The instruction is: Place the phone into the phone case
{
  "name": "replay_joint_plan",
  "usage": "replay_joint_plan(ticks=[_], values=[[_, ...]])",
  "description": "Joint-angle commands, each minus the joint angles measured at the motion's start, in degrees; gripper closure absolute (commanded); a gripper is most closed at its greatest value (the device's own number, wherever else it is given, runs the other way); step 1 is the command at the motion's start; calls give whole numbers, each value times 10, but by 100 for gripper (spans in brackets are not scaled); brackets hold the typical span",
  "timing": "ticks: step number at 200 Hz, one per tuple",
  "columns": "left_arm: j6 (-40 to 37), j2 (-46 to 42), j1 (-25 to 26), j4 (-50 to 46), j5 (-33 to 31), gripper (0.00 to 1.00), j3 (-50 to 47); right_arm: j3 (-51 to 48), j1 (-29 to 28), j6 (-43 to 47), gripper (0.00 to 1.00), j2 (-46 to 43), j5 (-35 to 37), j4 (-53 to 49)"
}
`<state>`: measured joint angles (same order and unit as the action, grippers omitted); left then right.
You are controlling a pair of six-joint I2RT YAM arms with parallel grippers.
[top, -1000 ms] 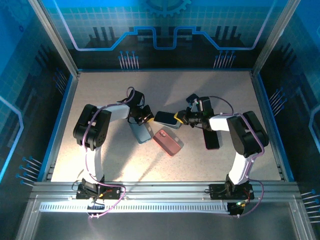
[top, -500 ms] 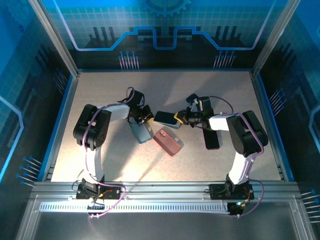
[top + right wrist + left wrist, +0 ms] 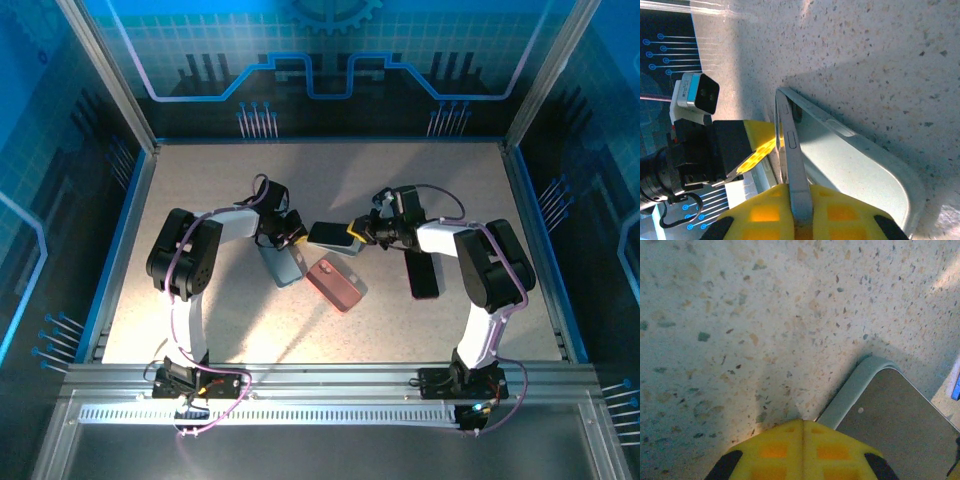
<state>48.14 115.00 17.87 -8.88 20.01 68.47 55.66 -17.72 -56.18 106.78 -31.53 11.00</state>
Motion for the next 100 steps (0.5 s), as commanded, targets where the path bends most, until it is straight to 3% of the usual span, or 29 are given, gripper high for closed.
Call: replay_joint_plan(ticks=[1,100], values=[[12,6,26,-2,44,97,-2,18,-24,25,88,35,23,-72],[17,6,25,13,51,97,-5,77,-31,70,79,50,43,-181]])
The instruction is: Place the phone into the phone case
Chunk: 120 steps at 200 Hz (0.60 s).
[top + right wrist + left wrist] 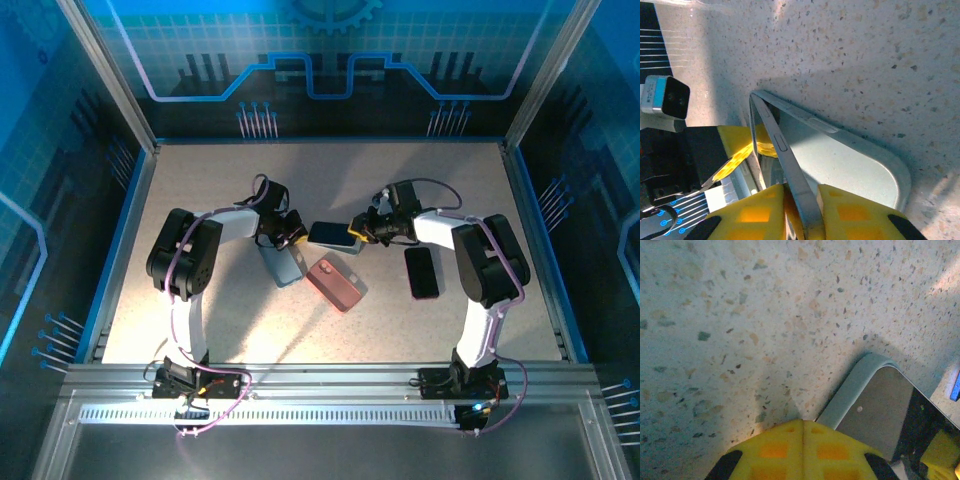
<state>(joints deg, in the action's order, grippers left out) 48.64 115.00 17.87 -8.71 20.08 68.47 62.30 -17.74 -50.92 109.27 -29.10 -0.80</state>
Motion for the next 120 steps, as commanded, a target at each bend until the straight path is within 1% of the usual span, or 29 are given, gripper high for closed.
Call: replay_joint_plan(ticks=[1,27,50,63,91,113,120], values=[[12,6,25,11,50,97,-5,10,-31,17,79,25,19,-63],[14,4,25,17,52,97,-9,33,-34,38,79,31,27,-99],[16,1,25,23,53,97,-12,55,-36,52,74,39,36,-133],[20,0,25,28,53,97,-15,67,-38,58,74,45,40,-151],[21,-1,25,36,54,97,-21,83,-39,65,69,52,45,-171],[22,-1,25,39,55,97,-21,96,-39,71,68,54,54,-188],[22,-2,25,40,55,97,-22,101,-39,74,66,56,57,-195]])
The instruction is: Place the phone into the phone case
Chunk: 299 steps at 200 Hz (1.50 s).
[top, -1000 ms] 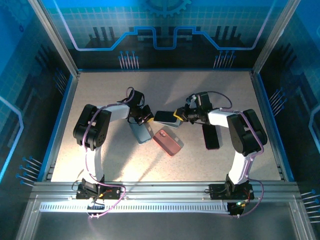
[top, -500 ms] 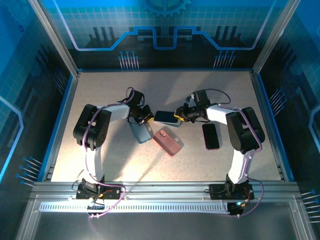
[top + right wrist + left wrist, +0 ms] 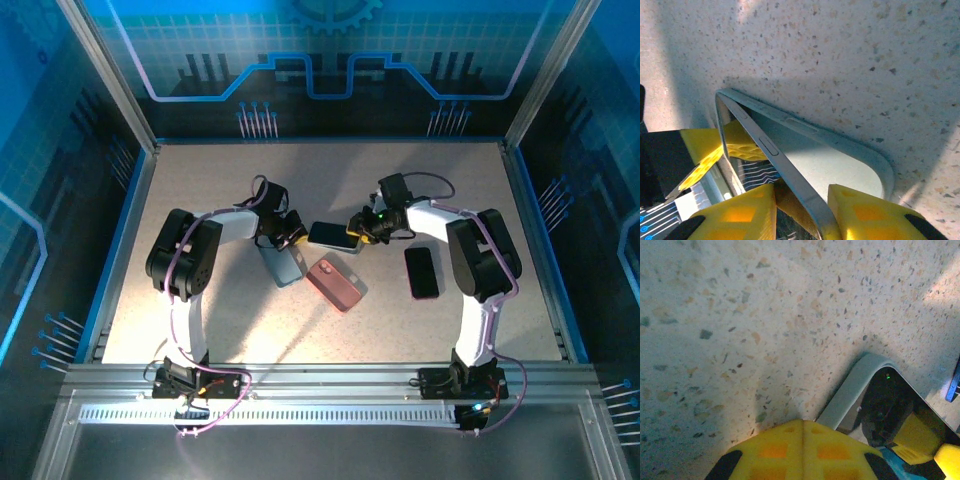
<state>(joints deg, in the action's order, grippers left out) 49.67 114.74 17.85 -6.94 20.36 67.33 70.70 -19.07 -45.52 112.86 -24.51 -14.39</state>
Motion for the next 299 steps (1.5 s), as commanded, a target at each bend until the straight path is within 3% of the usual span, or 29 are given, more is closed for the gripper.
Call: replay_joint_plan(ticks=[1,46,135,299], values=[[12,1,25,23,52,97,-10,18,-26,21,65,20,11,-60],[16,-1,25,30,55,97,-10,41,-29,32,53,25,28,-99],[30,-5,25,55,60,97,-18,72,-36,41,40,21,69,-157],[60,-7,21,116,74,97,-45,135,-48,48,25,31,145,-272]])
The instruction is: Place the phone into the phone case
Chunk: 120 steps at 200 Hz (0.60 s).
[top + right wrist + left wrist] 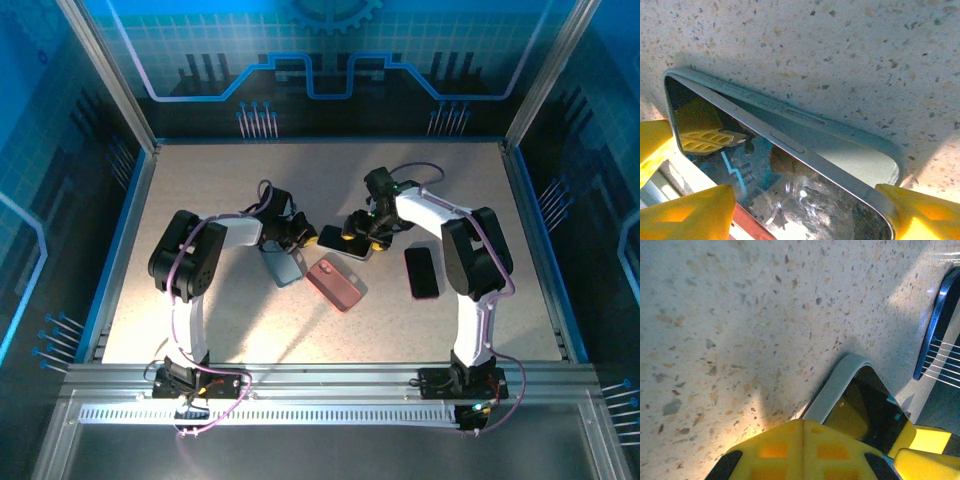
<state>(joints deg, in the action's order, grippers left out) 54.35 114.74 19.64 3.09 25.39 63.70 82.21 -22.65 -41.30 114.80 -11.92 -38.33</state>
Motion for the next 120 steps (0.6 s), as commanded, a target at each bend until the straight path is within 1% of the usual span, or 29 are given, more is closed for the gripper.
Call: replay_joint_plan(ticks=[1,52,85,120], values=[[13,-7,4,16,24,97,-9,20,-12,7,25,11,19,-33],[16,-9,-2,24,28,97,-15,31,-16,5,24,17,35,-55],[15,-12,-4,22,28,96,-11,30,-16,7,23,5,50,-64],[15,-10,-4,16,27,97,-4,29,-16,10,22,-9,47,-66]])
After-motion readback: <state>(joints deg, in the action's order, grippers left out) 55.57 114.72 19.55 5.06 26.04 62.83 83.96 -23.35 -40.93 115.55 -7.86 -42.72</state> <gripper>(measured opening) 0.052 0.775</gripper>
